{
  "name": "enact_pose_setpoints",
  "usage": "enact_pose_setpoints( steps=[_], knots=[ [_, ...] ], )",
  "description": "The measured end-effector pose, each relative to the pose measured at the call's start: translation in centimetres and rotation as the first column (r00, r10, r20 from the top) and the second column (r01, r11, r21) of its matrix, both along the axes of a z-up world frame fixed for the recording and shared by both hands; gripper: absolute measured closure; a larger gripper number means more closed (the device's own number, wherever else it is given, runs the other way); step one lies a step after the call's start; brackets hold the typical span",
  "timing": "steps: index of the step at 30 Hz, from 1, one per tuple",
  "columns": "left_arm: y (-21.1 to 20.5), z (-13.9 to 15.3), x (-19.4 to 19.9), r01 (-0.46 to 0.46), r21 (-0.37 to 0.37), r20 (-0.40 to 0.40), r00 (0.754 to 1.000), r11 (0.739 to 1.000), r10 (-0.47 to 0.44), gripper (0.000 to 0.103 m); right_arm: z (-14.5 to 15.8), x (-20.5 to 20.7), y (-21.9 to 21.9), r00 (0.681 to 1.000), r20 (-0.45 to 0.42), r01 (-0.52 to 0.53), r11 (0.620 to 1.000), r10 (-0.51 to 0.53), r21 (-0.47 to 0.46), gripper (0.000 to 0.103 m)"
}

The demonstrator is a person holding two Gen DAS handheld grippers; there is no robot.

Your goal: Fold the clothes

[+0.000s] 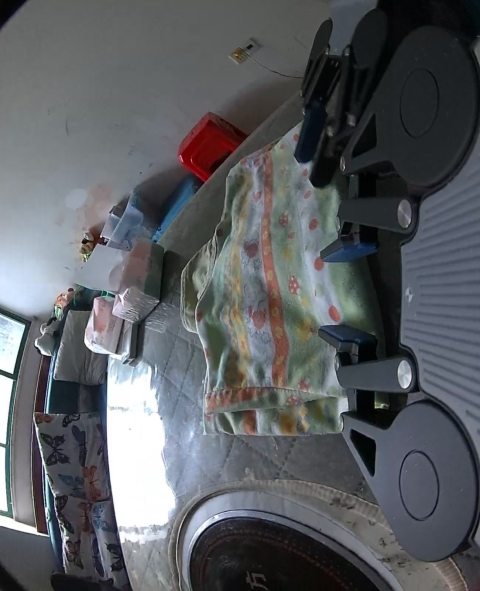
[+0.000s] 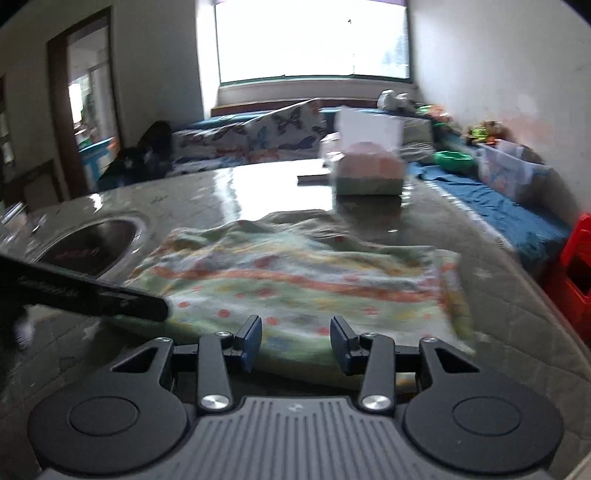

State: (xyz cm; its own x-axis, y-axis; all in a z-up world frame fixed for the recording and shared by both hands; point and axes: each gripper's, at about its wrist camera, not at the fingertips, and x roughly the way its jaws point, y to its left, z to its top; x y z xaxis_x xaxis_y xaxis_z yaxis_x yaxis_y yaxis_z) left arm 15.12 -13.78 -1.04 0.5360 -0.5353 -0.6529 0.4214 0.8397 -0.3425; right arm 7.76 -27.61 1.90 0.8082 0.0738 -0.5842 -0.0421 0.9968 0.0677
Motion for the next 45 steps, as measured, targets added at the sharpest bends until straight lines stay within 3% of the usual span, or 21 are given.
enact_pose_setpoints(
  steps=[4, 6, 8, 11, 13, 15, 17, 24, 26, 45],
  knots=[
    [0.0, -0.1, -0.2, -0.008, 0.002, 0.003, 1.0, 1.0, 0.008, 0.062, -0.6, -0.3, -1.2, 0.999, -0.015, 0.041, 0.999, -0.041, 0.002, 0.059],
    [-0.1, 0.1, -0.4, -0.012, 0.005, 0.003, 1.0, 1.0, 0.012, 0.058, -0.5, -0.7, -1.3, 0.999, -0.012, 0.044, 0.999, -0.044, 0.004, 0.051],
    [-0.1, 0.4, -0.7, -0.016, 0.008, 0.005, 1.0, 1.0, 0.016, 0.048, -0.4, -1.2, -1.3, 0.999, -0.012, 0.051, 0.999, -0.05, 0.017, 0.049],
    [-0.3, 0.8, -1.5, -0.014, 0.019, 0.014, 1.0, 1.0, 0.013, 0.037, -0.5, -1.7, -1.2, 0.998, -0.014, 0.06, 0.998, -0.06, 0.022, 0.036],
    [-0.2, 0.9, -2.1, -0.017, 0.031, 0.021, 1.0, 0.999, 0.016, 0.032, -0.5, -2.1, -1.1, 0.997, -0.014, 0.07, 0.997, -0.069, 0.037, 0.033],
    [-0.2, 1.0, -2.6, -0.023, 0.038, 0.023, 1.0, 0.999, 0.022, 0.028, -0.5, -2.5, -1.0, 0.997, -0.016, 0.082, 0.996, -0.082, 0.039, 0.02],
    [-0.1, 1.0, -3.0, -0.03, 0.047, 0.021, 0.999, 0.998, 0.029, 0.02, -0.4, -2.9, -0.9, 0.995, -0.011, 0.097, 0.995, -0.097, 0.039, 0.019],
    [0.3, 0.6, -4.6, -0.055, 0.087, 0.006, 0.998, 0.995, 0.055, 0.006, -0.6, -3.8, -0.1, 0.993, -0.041, 0.111, 0.993, -0.109, 0.044, 0.002],
    [0.5, 0.5, -5.1, -0.06, 0.102, 0.006, 0.998, 0.993, 0.06, 0.0, -0.6, -4.1, 0.6, 0.993, -0.038, 0.116, 0.993, -0.115, 0.025, 0.0],
    [1.9, 0.8, -8.3, -0.092, 0.117, 0.027, 0.996, 0.989, 0.09, 0.0, -0.4, -7.1, 2.3, 0.985, -0.053, 0.168, 0.985, -0.166, 0.044, 0.0]
  ],
)
